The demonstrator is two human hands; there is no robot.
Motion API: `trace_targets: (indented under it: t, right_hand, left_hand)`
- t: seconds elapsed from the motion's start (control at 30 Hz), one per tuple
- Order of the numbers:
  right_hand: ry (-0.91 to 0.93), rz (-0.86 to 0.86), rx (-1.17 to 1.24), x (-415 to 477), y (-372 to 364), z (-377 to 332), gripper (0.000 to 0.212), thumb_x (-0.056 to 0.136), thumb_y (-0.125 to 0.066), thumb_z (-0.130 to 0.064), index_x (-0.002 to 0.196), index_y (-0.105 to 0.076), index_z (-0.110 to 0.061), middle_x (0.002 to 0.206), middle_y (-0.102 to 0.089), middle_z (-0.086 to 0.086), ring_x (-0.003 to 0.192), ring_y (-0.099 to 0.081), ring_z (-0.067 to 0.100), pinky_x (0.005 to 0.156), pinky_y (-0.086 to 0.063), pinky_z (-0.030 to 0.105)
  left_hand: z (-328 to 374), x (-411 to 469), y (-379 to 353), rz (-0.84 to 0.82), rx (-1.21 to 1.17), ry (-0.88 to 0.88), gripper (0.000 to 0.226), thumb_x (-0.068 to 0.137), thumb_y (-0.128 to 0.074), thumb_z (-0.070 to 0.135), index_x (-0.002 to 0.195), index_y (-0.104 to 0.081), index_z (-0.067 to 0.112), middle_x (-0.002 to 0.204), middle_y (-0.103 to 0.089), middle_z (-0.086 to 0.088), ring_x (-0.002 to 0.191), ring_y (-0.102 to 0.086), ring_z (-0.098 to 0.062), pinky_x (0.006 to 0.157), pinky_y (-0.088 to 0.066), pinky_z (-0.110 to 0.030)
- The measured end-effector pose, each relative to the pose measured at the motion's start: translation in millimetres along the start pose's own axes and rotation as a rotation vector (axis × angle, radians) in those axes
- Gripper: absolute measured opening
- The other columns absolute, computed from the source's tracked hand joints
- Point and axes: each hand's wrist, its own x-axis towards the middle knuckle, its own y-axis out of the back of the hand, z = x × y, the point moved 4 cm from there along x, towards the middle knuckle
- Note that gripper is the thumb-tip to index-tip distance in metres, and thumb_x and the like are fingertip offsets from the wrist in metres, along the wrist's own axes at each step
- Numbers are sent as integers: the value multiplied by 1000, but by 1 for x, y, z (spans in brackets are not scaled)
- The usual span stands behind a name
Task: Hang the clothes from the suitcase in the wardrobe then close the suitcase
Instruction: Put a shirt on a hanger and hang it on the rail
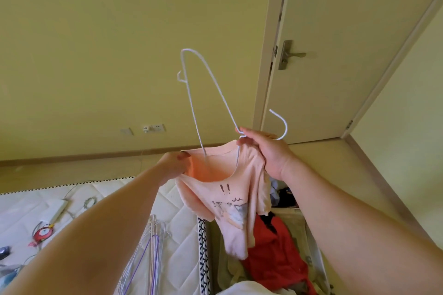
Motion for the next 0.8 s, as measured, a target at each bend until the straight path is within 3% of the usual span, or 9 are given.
trace_targets:
  t: [0.1,0.2,0.27,0.4,0.47,0.57,0.63,0.73,0.8]
  right_hand:
    - [-14,-50,-83,-1,-4,6,53,62,-87,-52,93,-80,-9,96,-74,5,92,-59,20,93,-43,37]
    - [-33,-71,-112,1,-6,12,29,73,-85,-41,76,-78,-12,80,-72,2,83,-62,20,84,-47,34]
    - [-57,-44,-119,4,-7,17,26,73,-84,-38,69,-75,-14,71,-70,-1,73,-59,16,80,-44,32]
    - [-75,93,-34,8,-8,22,38,55,-87,-55,65,-78,-19,70,-69,-3,84,-49,22,85,-38,36]
    - [-47,170,-77,8,-6,19,34,69,-82,-57,71,-82,-23,68,-69,-7,78,-50,16,82,-39,32]
    - [7,310,-241,11,-1,16,32,85,-74,-44,75,-80,-15,58,-63,-8,57,-50,11,64,-41,28]
    - [45,391,-383,13,3,14,32,87,-69,-38,71,-78,-12,58,-64,-1,53,-54,17,64,-46,31]
    - [106,455,-517,16,12,9,40,93,-61,-37,59,-72,-19,64,-70,9,57,-63,25,64,-48,32]
    - [151,497,-594,15,21,4,44,96,-58,-37,57,-70,-20,60,-67,5,57,-61,23,61,-43,31]
  left_hand:
    - [13,-5,9,25,-31,-1,18,88,-61,17,95,-76,21,78,-63,-2,70,-53,-19,59,-39,-24]
    - [24,-14,16,39,-49,-10,34,67,-55,29,93,-77,25,80,-68,-3,71,-56,-20,63,-43,-25]
    - [29,-20,20,42,-72,-12,34,69,-53,19,92,-76,28,71,-61,-1,64,-50,-18,58,-39,-22]
    - [29,-20,26,74,-81,-10,53,79,-43,-8,83,-70,38,65,-53,2,58,-40,-16,53,-31,-22]
    - [30,-19,25,70,-73,-20,54,80,-41,-8,82,-70,37,64,-54,3,57,-41,-16,52,-31,-21]
    - [38,-19,24,52,-58,-86,35,86,-47,-4,86,-71,22,71,-58,2,64,-50,-17,55,-38,-22]
    - [44,-20,25,29,-45,-128,21,89,-52,7,91,-70,17,76,-62,2,65,-54,-12,57,-43,-19]
    - [44,-25,30,-21,31,-180,45,67,-48,21,102,-72,7,86,-64,-6,76,-55,-17,68,-45,-28]
    - [39,-24,34,-25,51,-172,55,55,-50,28,103,-71,12,94,-66,-1,81,-58,-22,70,-48,-33]
